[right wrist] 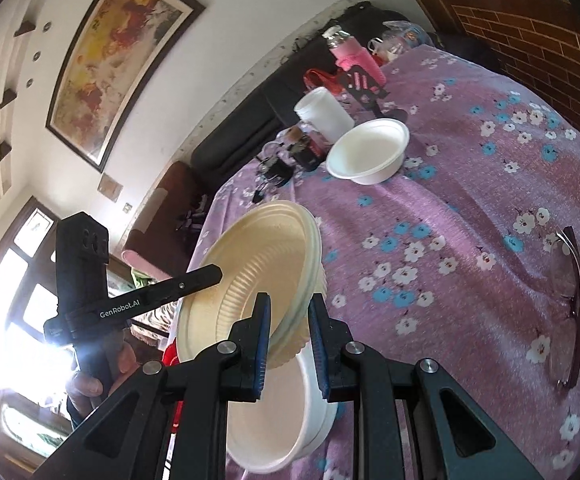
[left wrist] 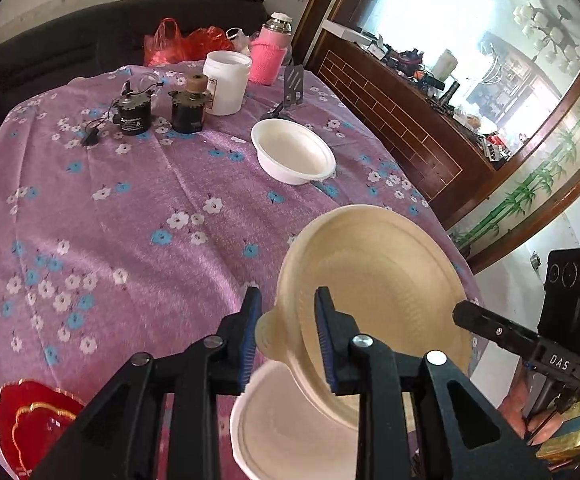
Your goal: Organize plates and bowls
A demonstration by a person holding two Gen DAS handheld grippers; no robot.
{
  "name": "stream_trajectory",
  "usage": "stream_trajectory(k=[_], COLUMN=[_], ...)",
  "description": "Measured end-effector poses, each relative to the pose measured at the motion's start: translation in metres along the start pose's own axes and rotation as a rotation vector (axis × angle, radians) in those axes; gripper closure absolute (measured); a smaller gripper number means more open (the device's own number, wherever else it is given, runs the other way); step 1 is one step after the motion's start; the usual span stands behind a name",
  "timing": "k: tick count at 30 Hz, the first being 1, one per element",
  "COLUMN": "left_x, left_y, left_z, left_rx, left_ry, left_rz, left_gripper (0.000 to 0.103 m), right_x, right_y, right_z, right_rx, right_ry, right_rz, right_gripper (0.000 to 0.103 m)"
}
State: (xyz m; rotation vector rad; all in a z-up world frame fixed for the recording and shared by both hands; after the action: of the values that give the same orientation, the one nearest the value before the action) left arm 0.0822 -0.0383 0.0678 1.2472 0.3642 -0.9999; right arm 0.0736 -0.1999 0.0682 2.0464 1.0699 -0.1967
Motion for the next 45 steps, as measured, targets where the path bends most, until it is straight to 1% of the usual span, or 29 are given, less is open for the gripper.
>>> stream_trajectory(k=[4,10,13,15,16,20,22,26,33,40,45], left_x=[-0.013,-0.033,-0.04,-0.042,-0.042,-0.037,-0.034,-0.031,-0.03,-0.022,-0.02], left_y=[-0.01,-0.031,-0.043,-0.051,-0.056,-0.073,-0.078,-0.087,-0.094,-0.103,-0.103], left_z=[-0.001,-0.001,-0.003,-0.003,-0.004,-0.009,-0.01,-0.015,-0.022,-0.029,-0.028], left_rx=[-0.004,0.0,0.009,0.005,-0.006,-0.014,-0.029,-0.044,-0.062,-0.084,-0.083], left_ry=[-0.004,-0.005,0.016,0.009,0.007,0.011,-0.001,-0.002,0.002,0.004,-0.011], left_rz=[0.015,0.033,0.048,0.045,0.044,0.028,0.019,0.009,0.002,-0.023,-0.024], left_gripper=[0.077,0.077,0.076,0.07,0.068,0.068,0.068,0.068,0.068,0.068,0.068], right_x=[-0.006,-0.01,-0.012,-0.012,-0.012,-0.007,-0.006,-0.002,0.004,0.009,0.006], right_y=[-0.008,-0.026,-0.036,-0.044,-0.047,-0.061,-0.065,-0.074,-0.085,-0.092,-0.091], right_z=[-0.009,-0.016,-0.021,-0.023,-0.024,-0.02,-0.015,-0.012,-0.012,-0.012,-0.012], right_rx=[-0.02,-0.028,-0.043,-0.055,-0.058,-0.06,-0.051,-0.049,-0.062,-0.081,-0.094], right_ry=[0.006,0.028,0.041,0.043,0.045,0.039,0.037,0.034,0.027,0.009,0.0], right_rz=[-0.002,-0.028,-0.041,-0.053,-0.059,-0.087,-0.096,-0.117,-0.147,-0.172,-0.168], right_gripper=[0.082,0.082,0.082,0.082,0.082,0.082,0.082,0.081,0.08,0.08,0.08])
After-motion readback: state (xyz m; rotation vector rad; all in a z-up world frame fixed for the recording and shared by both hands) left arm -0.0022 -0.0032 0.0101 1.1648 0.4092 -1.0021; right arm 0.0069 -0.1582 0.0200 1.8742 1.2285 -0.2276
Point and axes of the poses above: each gripper's, at about its wrist camera, not at the fingertips, and x roughly the way its jaws point, z to its right, y to its top, the point moved 10 cm from there along x, roughly the way its jaws point, and after that the axes turned 7 degrees about z, right-handed, at the moved point
